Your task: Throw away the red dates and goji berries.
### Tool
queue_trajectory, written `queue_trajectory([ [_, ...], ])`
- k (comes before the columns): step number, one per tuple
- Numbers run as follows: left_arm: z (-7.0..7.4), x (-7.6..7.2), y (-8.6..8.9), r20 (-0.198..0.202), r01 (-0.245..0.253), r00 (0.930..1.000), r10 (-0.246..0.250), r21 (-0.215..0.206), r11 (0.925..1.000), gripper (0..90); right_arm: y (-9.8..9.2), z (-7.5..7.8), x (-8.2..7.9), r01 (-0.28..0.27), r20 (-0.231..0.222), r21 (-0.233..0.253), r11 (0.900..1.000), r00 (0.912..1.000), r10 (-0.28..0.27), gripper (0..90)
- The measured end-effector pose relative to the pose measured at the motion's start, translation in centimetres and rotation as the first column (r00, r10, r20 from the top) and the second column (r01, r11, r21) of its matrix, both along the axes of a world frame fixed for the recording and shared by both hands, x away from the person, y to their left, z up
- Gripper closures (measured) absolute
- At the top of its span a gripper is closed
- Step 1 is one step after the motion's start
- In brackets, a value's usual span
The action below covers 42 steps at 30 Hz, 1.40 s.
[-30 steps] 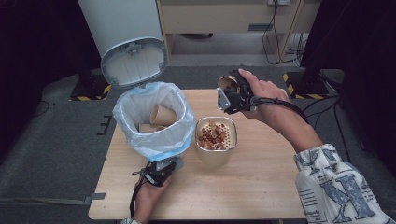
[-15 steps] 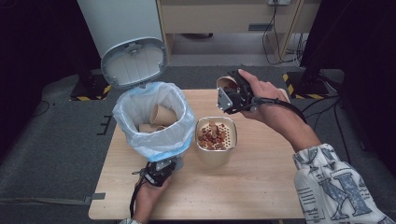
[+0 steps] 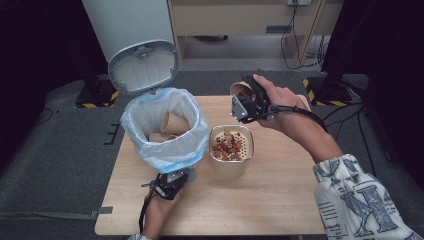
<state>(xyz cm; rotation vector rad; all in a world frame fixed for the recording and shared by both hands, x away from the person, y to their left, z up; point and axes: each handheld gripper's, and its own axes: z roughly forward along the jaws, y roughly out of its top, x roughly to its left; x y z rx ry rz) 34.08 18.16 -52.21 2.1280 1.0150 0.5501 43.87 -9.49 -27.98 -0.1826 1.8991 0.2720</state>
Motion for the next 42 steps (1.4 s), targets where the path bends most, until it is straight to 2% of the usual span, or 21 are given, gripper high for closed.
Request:
queue_trajectory([
  [11,0.1,-0.1,-0.1,-0.005,-0.018,0.9998,0.018,0.003,0.9998,89.8,0.0,0.1,-0.2,0.004,0.022,-0.033,0.999,0.9998,-0.004,36.5],
  [26,0.1,-0.1,0.0,-0.004,-0.005,1.0,0.005,0.002,1.0,89.8,0.5,-0.2,-0.2,0.013,0.052,-0.088,0.996,0.9986,-0.009,36.5],
  [31,0.1,-0.1,0.0,-0.003,-0.007,1.0,0.007,0.004,1.0,89.8,0.9,-0.7,-0.4,0.022,0.088,-0.161,0.987,0.9961,-0.008,36.6],
  [35,0.1,-0.1,-0.1,-0.002,-0.012,0.9999,0.012,0.0,0.9999,89.8,1.1,-1.5,-0.5,0.032,0.128,-0.247,0.968,0.9918,-0.001,36.6],
  [39,0.1,-0.1,-0.1,-0.004,-0.013,0.9999,0.013,0.001,0.9999,89.8,1.1,-1.8,-0.3,0.039,0.156,-0.285,0.958,0.9877,0.006,36.6],
  [40,0.0,-0.1,-0.2,-0.004,-0.017,0.9999,0.017,-0.018,0.9997,89.8,1.1,-1.8,-0.3,0.041,0.158,-0.288,0.957,0.9874,0.005,36.6],
  [41,0.1,-0.1,-0.1,-0.004,-0.013,0.9999,0.013,0.002,0.9999,89.8,1.1,-1.8,-0.2,0.044,0.161,-0.29,0.956,0.9869,0.004,36.6],
  [42,0.0,-0.1,-0.2,-0.004,-0.015,0.9999,0.015,-0.019,0.9997,89.8,1.2,-1.8,-0.2,0.044,0.163,-0.29,0.956,0.9867,0.004,36.6],
])
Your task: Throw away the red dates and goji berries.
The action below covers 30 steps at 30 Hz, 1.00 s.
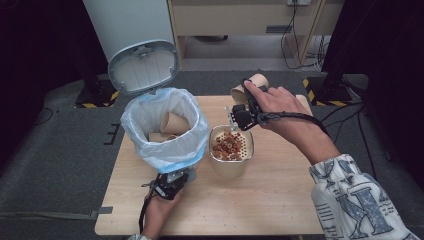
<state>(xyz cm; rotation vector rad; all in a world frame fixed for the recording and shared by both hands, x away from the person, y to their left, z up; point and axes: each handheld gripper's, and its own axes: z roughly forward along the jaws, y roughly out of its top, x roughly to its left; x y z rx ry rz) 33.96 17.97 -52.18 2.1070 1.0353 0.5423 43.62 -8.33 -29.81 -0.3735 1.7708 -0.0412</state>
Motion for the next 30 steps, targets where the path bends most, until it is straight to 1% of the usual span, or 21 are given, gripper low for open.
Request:
queue_trajectory([
  [1,0.05,0.04,0.12,-0.001,0.005,1.0,-0.005,0.019,0.9998,89.8,0.02,-0.02,-0.02,0.0,-0.001,0.001,1.0,1.0,0.0,36.6],
  [6,0.05,0.01,0.08,0.0,0.0,1.0,0.0,0.019,0.9998,89.8,-0.02,0.01,-0.04,-0.001,0.004,-0.001,1.0,1.0,0.001,36.5],
  [15,0.04,0.04,0.13,0.0,0.007,1.0,-0.007,0.022,0.9997,89.8,-0.23,-0.15,-0.09,-0.005,0.009,-0.007,1.0,1.0,0.005,36.3],
  [20,0.04,0.03,0.11,0.001,0.004,1.0,-0.005,0.02,0.9998,89.8,-0.23,-0.42,-0.11,-0.008,0.001,-0.007,1.0,1.0,0.008,36.3],
  [23,0.05,0.03,0.13,0.0,0.005,1.0,-0.005,0.024,0.9997,89.8,-0.26,-0.6,-0.1,-0.011,-0.01,0.003,1.0,0.9999,0.011,36.3],
  [25,0.05,0.04,0.14,0.0,0.007,1.0,-0.007,0.024,0.9997,89.8,-0.28,-0.64,-0.13,-0.004,-0.022,0.011,1.0,0.9998,0.004,36.3],
  [26,0.06,0.03,0.13,0.0,0.007,1.0,-0.007,0.024,0.9997,89.8,-0.3,-0.62,-0.12,-0.004,-0.032,0.026,1.0,0.9995,0.005,36.3],
  [29,0.06,0.03,0.13,-0.001,0.006,1.0,-0.006,0.024,0.9997,89.8,-0.44,-0.53,-0.09,-0.001,-0.073,0.087,0.996,0.9973,0.007,36.3],
  [30,0.06,0.03,0.13,0.0,0.006,1.0,-0.006,0.025,0.9997,89.8,-0.54,-0.59,-0.07,0.002,-0.089,0.116,0.993,0.996,0.008,36.3],
])
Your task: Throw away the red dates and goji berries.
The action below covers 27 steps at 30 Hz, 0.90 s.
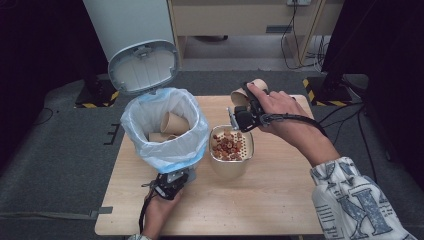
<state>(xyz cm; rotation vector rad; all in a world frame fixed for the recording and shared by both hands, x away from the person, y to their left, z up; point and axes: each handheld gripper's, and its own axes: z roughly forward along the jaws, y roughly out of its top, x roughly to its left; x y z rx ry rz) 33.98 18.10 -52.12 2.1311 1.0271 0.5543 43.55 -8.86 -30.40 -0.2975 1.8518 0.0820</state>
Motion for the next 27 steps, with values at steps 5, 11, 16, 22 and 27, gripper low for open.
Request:
queue_trajectory([
  [5,0.0,0.0,0.0,-0.001,-0.004,1.0,0.004,-0.005,1.0,89.8,-0.4,-0.4,0.2,0.004,-0.058,0.091,0.996,0.9983,0.001,36.4],
  [11,0.0,0.0,0.0,0.002,-0.003,1.0,0.003,-0.008,1.0,89.8,-0.9,-1.4,0.6,0.019,-0.121,0.175,0.984,0.9926,0.002,36.4],
  [16,0.0,0.0,0.0,0.0,0.0,1.0,0.0,-0.007,1.0,89.8,-1.1,-2.1,0.8,0.031,-0.172,0.253,0.967,0.985,0.013,36.4],
  [22,-0.1,0.0,0.0,0.001,-0.003,1.0,0.003,-0.02,0.9998,89.8,-1.5,-2.7,1.0,0.049,-0.227,0.335,0.941,0.9735,0.029,36.4],
  [27,-0.1,0.0,0.0,0.001,-0.003,1.0,0.003,-0.022,0.9998,89.8,-2.0,-3.2,1.2,0.075,-0.268,0.398,0.914,0.9627,0.038,36.4],
])
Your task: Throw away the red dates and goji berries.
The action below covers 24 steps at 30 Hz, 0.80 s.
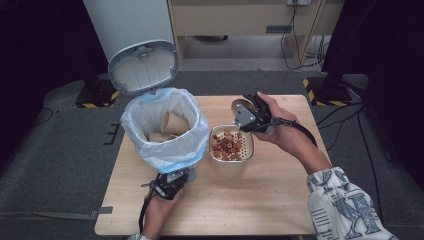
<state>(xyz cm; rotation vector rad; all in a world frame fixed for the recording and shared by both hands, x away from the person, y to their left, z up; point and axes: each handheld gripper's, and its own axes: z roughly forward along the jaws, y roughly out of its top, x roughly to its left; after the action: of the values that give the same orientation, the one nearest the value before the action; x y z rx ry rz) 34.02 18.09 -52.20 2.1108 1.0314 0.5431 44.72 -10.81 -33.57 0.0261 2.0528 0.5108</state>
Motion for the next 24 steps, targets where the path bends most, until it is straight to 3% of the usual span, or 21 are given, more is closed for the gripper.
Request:
queue_trajectory([
  [11,0.0,0.0,0.0,0.0,0.0,1.0,0.0,-0.001,1.0,89.8,-1.1,-0.5,0.5,0.011,-0.111,0.143,0.99,0.9938,0.005,36.6],
  [14,0.0,-0.1,-0.1,-0.001,-0.016,0.9999,0.016,-0.004,0.9999,89.8,-1.4,-0.6,0.6,0.022,-0.131,0.174,0.984,0.9914,0.001,36.6],
  [24,0.0,-0.1,0.0,-0.005,-0.002,1.0,0.002,0.009,1.0,89.8,-2.9,-0.6,0.7,0.045,-0.163,0.246,0.968,0.9866,-0.004,36.4],
])
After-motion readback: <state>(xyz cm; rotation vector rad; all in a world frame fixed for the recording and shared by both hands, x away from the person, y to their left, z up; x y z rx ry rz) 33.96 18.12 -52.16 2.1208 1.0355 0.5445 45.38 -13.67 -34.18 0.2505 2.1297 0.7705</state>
